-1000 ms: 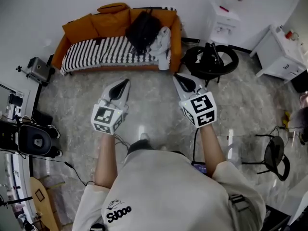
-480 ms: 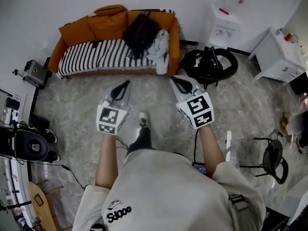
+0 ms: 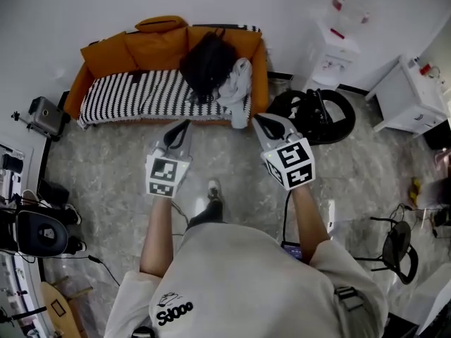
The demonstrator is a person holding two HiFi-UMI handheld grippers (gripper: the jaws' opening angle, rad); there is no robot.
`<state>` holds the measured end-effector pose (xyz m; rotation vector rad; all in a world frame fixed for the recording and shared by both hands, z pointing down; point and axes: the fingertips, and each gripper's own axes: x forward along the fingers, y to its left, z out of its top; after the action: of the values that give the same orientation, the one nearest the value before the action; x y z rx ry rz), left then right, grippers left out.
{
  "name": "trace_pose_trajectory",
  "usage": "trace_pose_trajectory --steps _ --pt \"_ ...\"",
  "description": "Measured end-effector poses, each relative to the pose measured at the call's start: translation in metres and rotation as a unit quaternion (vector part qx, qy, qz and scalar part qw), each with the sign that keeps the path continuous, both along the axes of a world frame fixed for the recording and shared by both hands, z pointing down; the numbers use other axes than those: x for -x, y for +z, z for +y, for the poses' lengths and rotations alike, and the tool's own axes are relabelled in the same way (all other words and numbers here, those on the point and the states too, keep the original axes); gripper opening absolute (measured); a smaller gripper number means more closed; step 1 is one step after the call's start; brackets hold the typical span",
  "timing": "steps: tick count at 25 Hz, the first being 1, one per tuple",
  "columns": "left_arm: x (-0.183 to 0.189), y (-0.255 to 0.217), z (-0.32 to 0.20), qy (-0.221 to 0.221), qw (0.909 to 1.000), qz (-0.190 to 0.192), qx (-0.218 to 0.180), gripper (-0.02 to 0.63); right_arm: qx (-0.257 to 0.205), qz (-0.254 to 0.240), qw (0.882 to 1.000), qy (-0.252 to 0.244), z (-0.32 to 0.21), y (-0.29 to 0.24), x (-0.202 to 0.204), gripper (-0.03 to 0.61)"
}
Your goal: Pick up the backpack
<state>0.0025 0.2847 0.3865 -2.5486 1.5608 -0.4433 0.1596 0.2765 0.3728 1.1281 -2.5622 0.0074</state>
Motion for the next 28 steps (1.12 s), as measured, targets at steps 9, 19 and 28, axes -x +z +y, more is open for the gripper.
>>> trace_pose_trajectory --steps 9,19,28 --pt "0.053 0.002 -0.128 -0.005 0.9999 0.007 0.015 0.011 0.046 -0.012 0.998 0.046 -0.126 0.006 0.034 0.003" --pt "0.080 0.001 -0.236 0.025 0.9995 0.015 0.014 0.011 0.047 -0.032 0.995 0.080 -0.228 -0.004 0.062 0.003" --pt "0.093 0.017 -0.288 0.059 0.9976 0.017 0.031 0.011 0.024 -0.054 0.995 0.082 -0.280 -0.007 0.092 0.003"
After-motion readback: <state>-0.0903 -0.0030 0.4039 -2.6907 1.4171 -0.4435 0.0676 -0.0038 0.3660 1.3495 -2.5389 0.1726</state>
